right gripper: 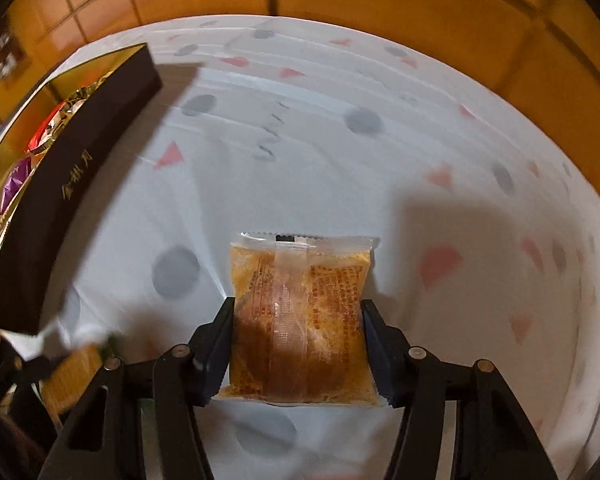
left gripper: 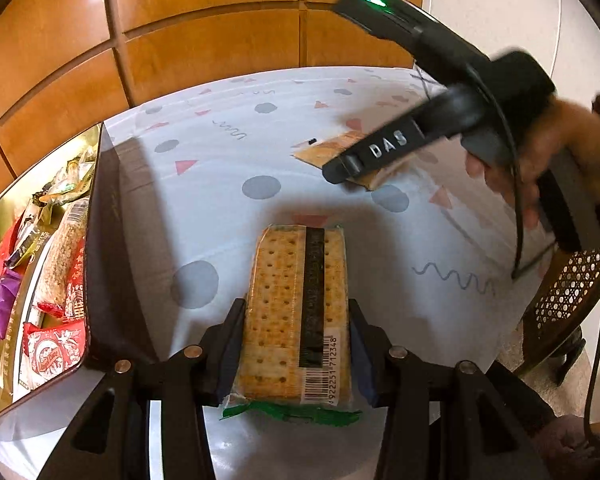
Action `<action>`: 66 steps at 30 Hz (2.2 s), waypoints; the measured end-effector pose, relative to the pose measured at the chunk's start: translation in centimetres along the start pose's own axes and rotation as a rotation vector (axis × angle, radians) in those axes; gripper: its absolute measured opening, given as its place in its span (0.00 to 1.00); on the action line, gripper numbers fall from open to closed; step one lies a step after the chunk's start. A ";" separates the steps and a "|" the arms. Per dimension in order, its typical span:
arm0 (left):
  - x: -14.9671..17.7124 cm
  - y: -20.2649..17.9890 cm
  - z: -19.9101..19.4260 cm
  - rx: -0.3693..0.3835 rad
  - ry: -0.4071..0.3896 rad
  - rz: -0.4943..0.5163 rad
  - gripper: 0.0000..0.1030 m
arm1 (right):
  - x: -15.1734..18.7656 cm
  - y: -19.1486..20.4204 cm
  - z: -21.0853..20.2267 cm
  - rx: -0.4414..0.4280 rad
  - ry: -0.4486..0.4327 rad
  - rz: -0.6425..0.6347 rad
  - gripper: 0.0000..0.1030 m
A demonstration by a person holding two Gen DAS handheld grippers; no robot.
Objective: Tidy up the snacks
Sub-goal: 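Carry the cracker pack into the tin box and open the left gripper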
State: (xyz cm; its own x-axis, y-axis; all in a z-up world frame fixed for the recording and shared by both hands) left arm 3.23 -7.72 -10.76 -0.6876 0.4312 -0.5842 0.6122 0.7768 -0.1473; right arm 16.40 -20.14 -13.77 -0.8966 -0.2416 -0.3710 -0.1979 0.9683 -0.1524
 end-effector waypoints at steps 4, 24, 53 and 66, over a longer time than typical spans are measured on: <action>-0.1 0.1 -0.1 -0.001 0.013 0.008 0.46 | 1.2 -0.2 -0.3 0.014 -0.061 0.040 0.59; -2.1 16.8 -14.3 -0.232 -0.177 -0.446 0.46 | 1.8 -0.3 -0.4 0.034 -0.150 0.053 0.60; 3.7 26.4 -9.0 -0.354 0.058 -0.685 0.47 | 1.8 -0.4 -0.4 0.037 -0.146 0.083 0.61; 3.3 23.6 -12.2 -0.485 -0.092 -0.658 0.47 | 1.8 -0.2 -0.5 0.061 -0.146 0.092 0.60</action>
State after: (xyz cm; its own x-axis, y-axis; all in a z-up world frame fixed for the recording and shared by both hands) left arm 10.65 17.63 -6.37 -0.7995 -0.2042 -0.5650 -0.1561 0.9788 -0.1329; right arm 14.57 -20.75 -13.93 -0.8420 -0.1632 -0.5143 -0.0892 0.9821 -0.1657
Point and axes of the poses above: each gripper's, at about its wrist camera, not at the fingertips, and z roughly the way its jaws point, y to its left, x to its underside, the point moved 6 cm from there along z, roughly the way its jaws point, and after that the axes turned 9 degrees about x, right-handed, at the moved point
